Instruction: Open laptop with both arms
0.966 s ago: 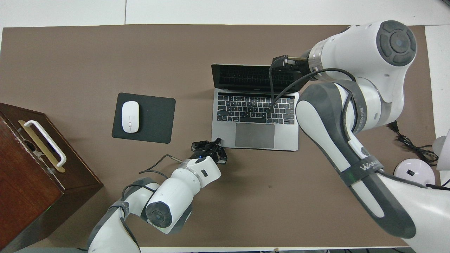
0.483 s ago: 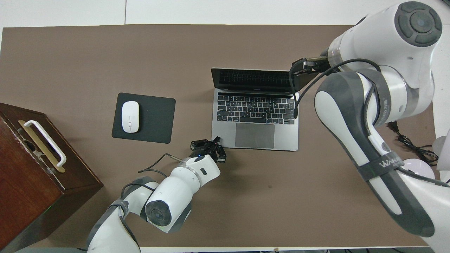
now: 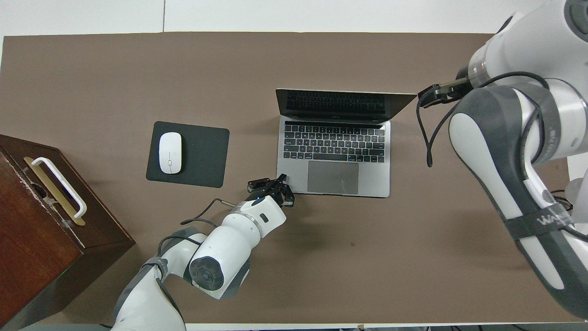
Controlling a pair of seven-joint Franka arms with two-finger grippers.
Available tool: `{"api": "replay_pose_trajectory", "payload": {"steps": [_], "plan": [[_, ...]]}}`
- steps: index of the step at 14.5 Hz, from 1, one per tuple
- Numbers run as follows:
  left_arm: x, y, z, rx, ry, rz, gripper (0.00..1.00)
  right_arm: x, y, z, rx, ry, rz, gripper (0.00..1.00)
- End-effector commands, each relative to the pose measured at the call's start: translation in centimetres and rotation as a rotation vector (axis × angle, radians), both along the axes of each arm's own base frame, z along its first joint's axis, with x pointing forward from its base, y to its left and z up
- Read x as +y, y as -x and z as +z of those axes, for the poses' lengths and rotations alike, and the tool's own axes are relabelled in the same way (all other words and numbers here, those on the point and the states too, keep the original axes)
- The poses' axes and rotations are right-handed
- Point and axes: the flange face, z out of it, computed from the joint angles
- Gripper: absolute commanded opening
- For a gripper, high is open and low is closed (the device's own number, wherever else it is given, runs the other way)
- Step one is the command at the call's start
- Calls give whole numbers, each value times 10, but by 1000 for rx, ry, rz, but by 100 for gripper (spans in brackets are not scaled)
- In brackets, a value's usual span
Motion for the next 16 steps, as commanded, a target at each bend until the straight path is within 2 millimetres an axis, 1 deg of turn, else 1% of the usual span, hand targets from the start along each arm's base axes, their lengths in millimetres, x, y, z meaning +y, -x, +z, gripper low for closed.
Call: {"api": "replay_pose_trajectory", "payload": {"steps": [1,3,4,6,7,8,9,10,12,13,14,15,16], "plan": [[5,-12,-10,19,3,43,0,-33,6,13,10,20,33,100],[4,-12,-4,29,31,71,0,-43,9,13,13,21,19,100],[4,-12,-1,30,35,74,0,-44,12,12,22,22,16,100],[3,-13,14,85,44,107,0,-47,27,29,14,22,4,100],[2,-13,26,97,43,107,0,-53,37,38,10,20,-12,100],[2,-14,39,110,43,108,0,-60,49,42,10,20,-24,100],[1,-13,50,132,40,111,0,-64,62,44,15,18,-34,100],[0,-14,62,157,51,133,0,-68,73,42,18,13,-45,100],[1,-17,86,190,66,159,0,-75,84,40,5,-22,-95,100],[8,-22,97,210,61,176,0,-85,89,38,6,-30,-119,100],[8,-23,111,239,48,177,0,-95,92,37,9,-29,-127,100],[10,-28,125,277,27,182,0,-100,97,37,15,-30,-138,100],[14,-36,140,316,7,192,0,-100,102,40,8,-31,-146,100]]}}
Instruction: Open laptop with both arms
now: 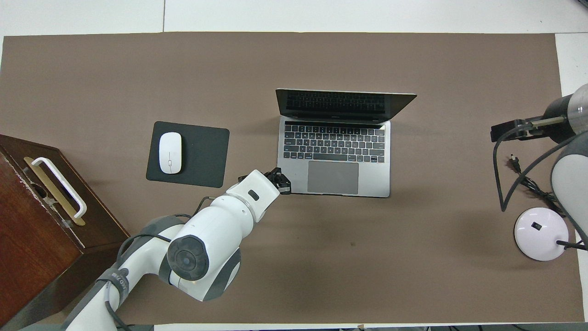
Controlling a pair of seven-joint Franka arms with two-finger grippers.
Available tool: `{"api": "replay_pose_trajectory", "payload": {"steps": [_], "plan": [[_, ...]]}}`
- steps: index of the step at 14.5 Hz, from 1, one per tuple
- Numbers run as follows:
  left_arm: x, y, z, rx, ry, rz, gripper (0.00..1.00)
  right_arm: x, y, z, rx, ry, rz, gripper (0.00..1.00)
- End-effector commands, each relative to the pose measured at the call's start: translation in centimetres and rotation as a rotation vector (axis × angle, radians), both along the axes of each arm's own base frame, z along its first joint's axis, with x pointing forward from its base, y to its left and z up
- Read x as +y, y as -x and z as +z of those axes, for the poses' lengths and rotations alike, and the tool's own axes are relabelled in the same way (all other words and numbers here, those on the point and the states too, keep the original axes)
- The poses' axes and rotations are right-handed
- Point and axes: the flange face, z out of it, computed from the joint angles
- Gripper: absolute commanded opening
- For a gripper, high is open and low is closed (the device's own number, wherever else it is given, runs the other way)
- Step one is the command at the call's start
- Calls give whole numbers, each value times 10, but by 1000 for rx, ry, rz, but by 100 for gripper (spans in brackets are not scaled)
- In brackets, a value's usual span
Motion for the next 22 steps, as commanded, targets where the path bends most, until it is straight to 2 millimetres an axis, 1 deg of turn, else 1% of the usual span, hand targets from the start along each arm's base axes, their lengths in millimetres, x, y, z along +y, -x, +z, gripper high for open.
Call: {"api": "replay_pose_trajectory", "payload": {"steps": [1,3,5,6,8,10,11,13,14,15,16,17,18,20,22], "plan": [[11,-16,47,106,-35,22,0,-4,15,3,-22,-19,-32,100],[23,-29,79,154,-56,33,0,-4,12,14,-43,-20,-32,100],[38,-36,109,192,-79,44,0,-4,12,20,-45,-20,-33,100],[49,-40,122,216,-97,45,0,-4,12,26,-47,-20,-41,100],[74,-50,148,246,-141,13,0,-4,13,29,-49,-22,-67,100],[98,-54,161,261,-184,-16,0,-5,13,30,-50,-21,-68,100],[111,-56,164,265,-221,-30,0,-5,13,31,-52,-21,-68,100],[127,-54,172,273,-240,-33,0,-3,14,32,-50,-21,-67,100],[139,-56,174,280,-238,-14,35,-3,14,37,-50,-19,-65,100],[149,-56,178,284,-240,-4,99,-1,12,44,-44,-18,-62,100],[164,-61,182,285,-245,-3,100,-1,12,51,-38,-19,-61,100],[182,-65,190,286,-251,-1,100,-1,12,54,-41,-19,-59,100],[195,-67,198,292,-258,-6,100,-1,13,55,-36,-19,-59,100],[242,-77,213,294,-272,-11,100,-1,15,57,-33,-18,-58,100],[280,-81,224,304,-268,35,100,-2,15,58,-36,-18,-59,100]]}}
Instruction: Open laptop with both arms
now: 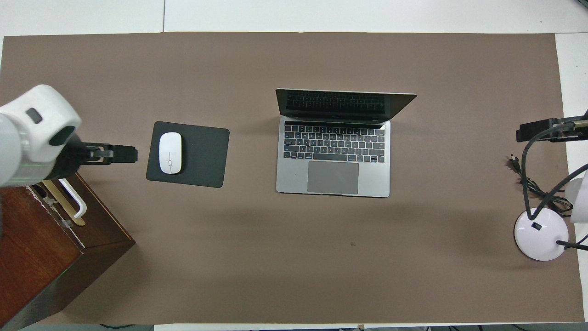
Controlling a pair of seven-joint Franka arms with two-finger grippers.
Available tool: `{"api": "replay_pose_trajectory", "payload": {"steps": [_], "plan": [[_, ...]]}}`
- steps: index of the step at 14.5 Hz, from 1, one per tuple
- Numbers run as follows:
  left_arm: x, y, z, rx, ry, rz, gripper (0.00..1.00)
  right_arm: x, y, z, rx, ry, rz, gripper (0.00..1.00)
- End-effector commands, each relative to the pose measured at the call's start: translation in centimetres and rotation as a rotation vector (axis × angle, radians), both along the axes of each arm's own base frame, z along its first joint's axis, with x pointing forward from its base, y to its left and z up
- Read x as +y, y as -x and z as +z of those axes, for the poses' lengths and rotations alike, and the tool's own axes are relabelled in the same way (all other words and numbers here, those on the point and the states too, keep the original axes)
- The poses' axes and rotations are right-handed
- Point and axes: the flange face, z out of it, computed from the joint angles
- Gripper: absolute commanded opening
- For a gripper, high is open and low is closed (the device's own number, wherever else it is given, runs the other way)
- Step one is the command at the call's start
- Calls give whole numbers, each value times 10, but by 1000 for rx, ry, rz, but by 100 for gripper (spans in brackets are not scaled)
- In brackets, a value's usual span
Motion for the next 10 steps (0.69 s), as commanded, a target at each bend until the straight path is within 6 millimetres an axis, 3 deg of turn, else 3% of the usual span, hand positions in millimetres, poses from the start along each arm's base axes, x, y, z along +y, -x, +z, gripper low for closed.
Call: {"api": "replay_pose_trajectory", "payload": {"steps": [1,5,10], "plan": [[43,-2,17,2,-16,48,100,1,1,4,4,-14,-8,100],[86,-16,34,-21,-17,127,100,2,1,1,-1,-14,-8,100],[107,-35,58,29,-23,158,100,3,0,-5,-4,-16,-8,100]]}}
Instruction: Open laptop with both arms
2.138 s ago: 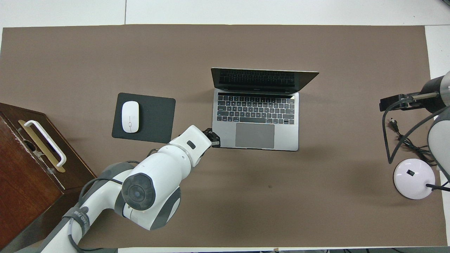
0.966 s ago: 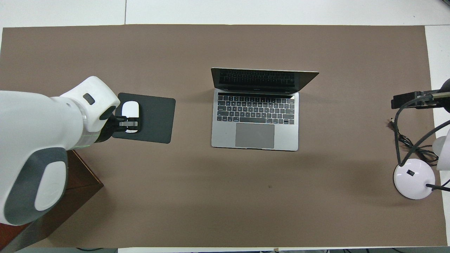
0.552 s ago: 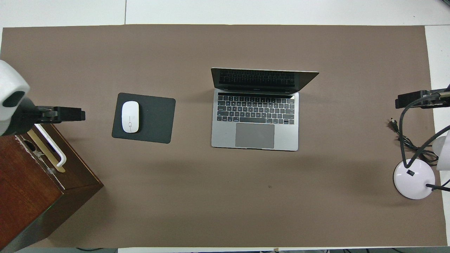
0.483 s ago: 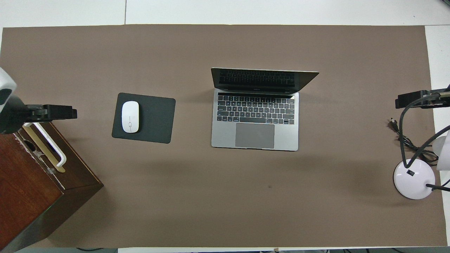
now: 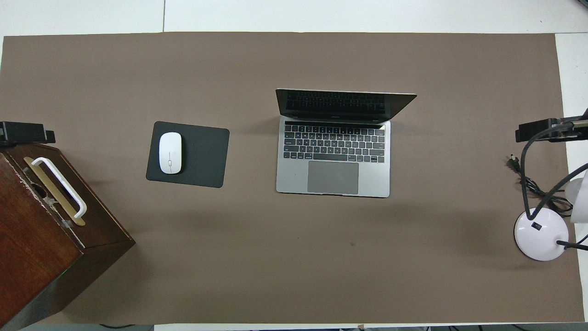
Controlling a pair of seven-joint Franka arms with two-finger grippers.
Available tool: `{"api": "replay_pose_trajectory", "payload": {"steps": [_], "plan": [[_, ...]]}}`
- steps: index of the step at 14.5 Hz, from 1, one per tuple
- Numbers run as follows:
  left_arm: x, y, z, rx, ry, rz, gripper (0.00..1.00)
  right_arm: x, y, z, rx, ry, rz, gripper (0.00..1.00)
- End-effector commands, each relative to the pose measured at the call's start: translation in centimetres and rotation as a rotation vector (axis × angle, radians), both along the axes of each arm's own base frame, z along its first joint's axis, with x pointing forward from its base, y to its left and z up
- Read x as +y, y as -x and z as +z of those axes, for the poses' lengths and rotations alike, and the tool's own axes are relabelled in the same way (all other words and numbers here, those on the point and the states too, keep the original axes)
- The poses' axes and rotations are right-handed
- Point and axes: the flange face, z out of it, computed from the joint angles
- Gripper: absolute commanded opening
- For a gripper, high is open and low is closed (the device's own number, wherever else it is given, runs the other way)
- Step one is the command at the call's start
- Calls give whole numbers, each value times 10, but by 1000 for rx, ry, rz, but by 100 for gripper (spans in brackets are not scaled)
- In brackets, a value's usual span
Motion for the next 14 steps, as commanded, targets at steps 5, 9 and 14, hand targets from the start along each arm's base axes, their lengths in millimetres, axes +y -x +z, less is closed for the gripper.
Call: {"api": "replay_pose_trajectory", "payload": {"steps": [5,9,14], "plan": [[-10,-32,1,97,-33,-39,100,3,0,-8,-3,-16,-9,100],[-29,-23,-15,147,-41,-75,100,4,1,-11,5,-16,-9,100],[-24,-20,-13,157,-61,-72,100,5,1,-12,6,-18,-9,100]]}}
